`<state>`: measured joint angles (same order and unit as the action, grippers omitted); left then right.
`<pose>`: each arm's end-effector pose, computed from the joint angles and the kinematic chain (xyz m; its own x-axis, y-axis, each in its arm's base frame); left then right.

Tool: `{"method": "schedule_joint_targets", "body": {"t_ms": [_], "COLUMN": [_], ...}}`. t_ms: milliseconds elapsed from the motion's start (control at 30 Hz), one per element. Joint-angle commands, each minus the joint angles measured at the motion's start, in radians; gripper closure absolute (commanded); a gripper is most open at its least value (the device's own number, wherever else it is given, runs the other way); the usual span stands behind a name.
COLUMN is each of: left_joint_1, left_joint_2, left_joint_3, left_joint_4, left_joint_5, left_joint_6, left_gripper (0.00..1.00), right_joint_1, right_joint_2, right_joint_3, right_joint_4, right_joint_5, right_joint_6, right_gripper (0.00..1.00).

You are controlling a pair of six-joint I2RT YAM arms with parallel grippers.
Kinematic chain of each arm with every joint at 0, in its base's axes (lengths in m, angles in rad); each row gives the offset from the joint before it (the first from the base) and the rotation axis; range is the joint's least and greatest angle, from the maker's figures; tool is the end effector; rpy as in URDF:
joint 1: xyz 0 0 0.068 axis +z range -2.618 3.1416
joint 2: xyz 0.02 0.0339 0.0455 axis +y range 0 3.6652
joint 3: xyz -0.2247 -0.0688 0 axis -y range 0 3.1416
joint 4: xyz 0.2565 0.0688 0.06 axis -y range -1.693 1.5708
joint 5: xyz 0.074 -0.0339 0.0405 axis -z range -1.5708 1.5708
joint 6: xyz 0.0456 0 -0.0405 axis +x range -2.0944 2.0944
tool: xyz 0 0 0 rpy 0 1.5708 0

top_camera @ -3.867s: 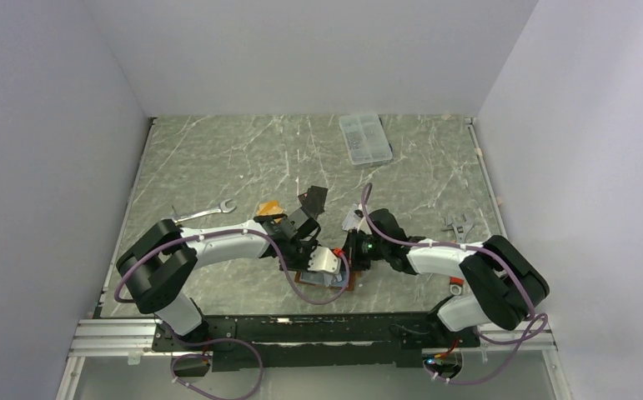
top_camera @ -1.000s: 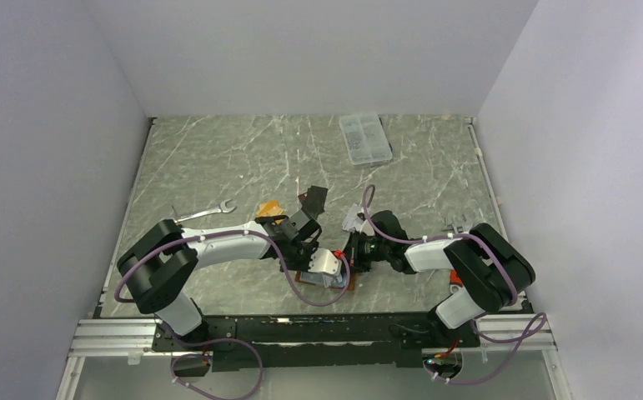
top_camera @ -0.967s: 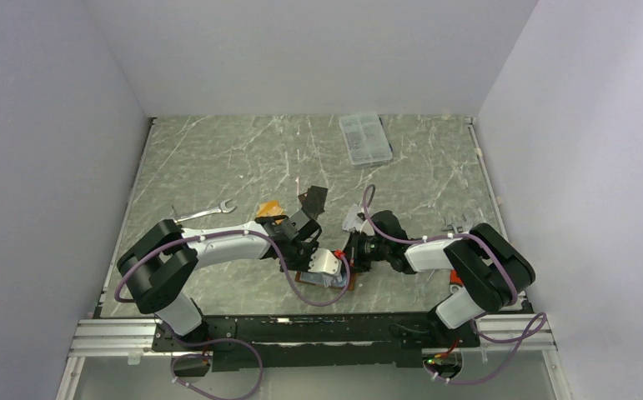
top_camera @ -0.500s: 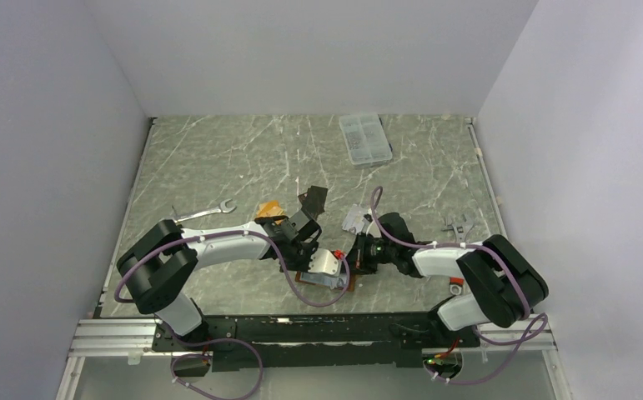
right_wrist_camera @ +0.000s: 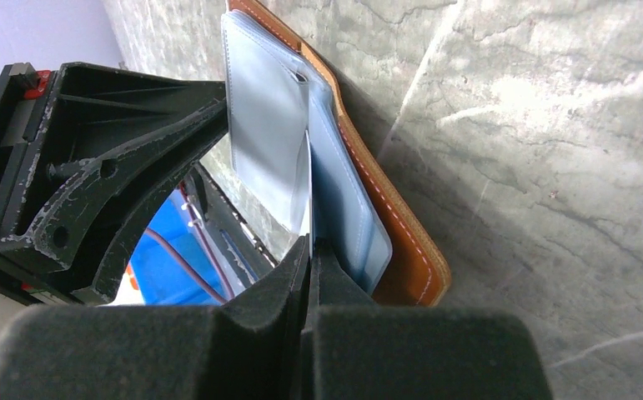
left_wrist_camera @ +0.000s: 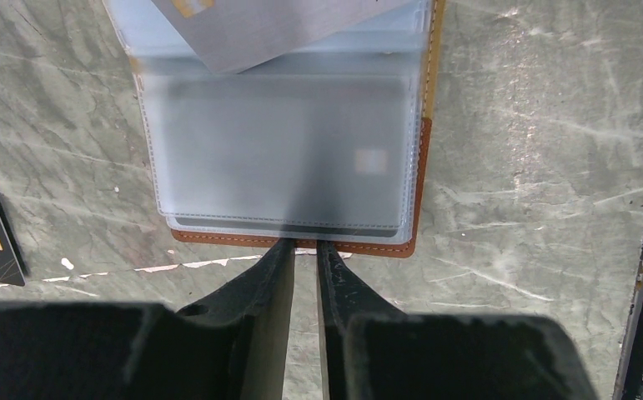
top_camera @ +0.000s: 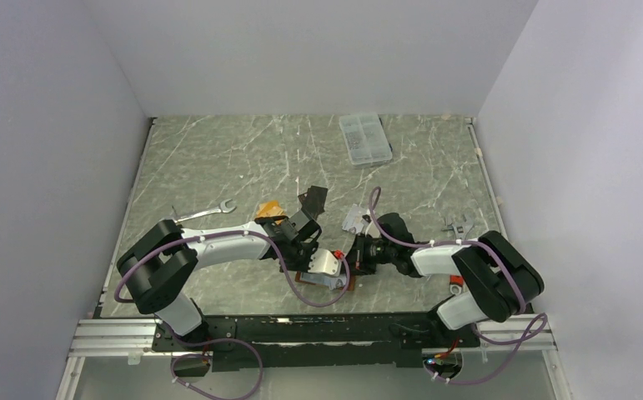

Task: Put the credit cards into the card holder
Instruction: Insert the credit card into the card holder.

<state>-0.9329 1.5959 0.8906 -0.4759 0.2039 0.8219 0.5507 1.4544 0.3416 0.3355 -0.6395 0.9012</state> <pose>0.1742 -0.2504 0.1078 0.2347 0.8878 -0.3958 0.9703 -0.1893 0.1507 0.1902 0.1488 0.0556 -0.9844 0.1338 -0.1142 -0.0170 0.5740 0.8187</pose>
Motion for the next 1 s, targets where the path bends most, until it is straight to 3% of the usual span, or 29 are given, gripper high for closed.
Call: {"method": "schedule_joint_targets", "body": {"t_ms": [0,267,567,967], "left_joint_1": [-0.008,-0.009,-0.007,-0.008], "left_joint_2": [0.003,0.010,0.009,-0.018], "left_joint_3": [0.005,0.011,0.006,0.010], "left_joint_4": [-0.003,-0.009,-0.011,-0.032], "left_joint_5": [0.030,0.029,0.025,0.026], "left_joint_6": [-0.001,-0.001,0.005,0.007], "left_gripper": [0.79,0.79,0.80,0.81], "right_joint_1": [0.002,0.002,0.000,0.001], "right_joint_2": [0.022,0.027,-0.078,0.014], "right_joint_3": [0.016,0.033,0.009,0.005], "right_joint_4": [0.062,0.080,0.004,0.089], "right_joint_5": [-0.021,-0.040,-0.028,-0.043], "right_joint_6": [0.001,0.001,-0.029,-0.014], "right_gripper": [1.00,1.00,1.00,1.00]}}
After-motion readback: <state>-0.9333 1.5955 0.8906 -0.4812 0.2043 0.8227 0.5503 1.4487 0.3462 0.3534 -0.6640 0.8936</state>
